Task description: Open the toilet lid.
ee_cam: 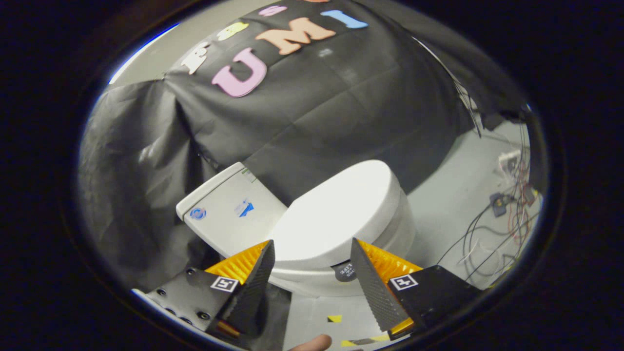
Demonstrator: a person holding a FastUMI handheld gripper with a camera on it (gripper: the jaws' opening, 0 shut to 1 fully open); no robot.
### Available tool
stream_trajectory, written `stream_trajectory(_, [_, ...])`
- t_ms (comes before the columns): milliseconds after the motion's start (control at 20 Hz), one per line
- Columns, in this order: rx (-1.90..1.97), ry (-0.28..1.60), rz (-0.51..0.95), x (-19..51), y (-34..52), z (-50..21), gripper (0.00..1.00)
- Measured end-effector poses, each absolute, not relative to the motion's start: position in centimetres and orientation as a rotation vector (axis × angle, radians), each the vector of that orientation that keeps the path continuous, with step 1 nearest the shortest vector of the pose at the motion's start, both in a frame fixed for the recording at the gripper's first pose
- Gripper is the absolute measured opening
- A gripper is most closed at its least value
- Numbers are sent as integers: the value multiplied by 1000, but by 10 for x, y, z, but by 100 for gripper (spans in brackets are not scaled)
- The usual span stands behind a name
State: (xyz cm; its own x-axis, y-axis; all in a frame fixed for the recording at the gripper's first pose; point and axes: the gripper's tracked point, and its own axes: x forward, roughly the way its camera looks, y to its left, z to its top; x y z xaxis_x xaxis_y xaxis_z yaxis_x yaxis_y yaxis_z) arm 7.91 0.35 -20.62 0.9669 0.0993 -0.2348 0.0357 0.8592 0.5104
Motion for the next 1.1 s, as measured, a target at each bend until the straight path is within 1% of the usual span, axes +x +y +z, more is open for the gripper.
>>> stream_trajectory(100, [548,285,-8,79,-6,-221,93])
stream_trajectory(250, [632,253,-104,76,-37,-229,93])
stream_trajectory(350, [733,274,-155,76,-51,-248,93])
stream_trajectory(450, [842,277,-161,79,-51,-258,93])
stream_trajectory(650, [990,284,-96,98,-21,-270,93])
stream_trajectory(750, [1057,373,-133,97,-17,-297,92])
stream_trajectory(800, [1049,400,-148,96,-12,-308,73])
stream_trajectory(900, [1071,402,-113,97,-4,-306,59])
stream_trajectory(1000, [1135,346,-113,106,-12,-304,45])
stream_trajectory(1050, [1195,331,-72,121,-5,-311,37])
stream_trajectory(1100, [1247,300,-62,117,-4,-309,30])
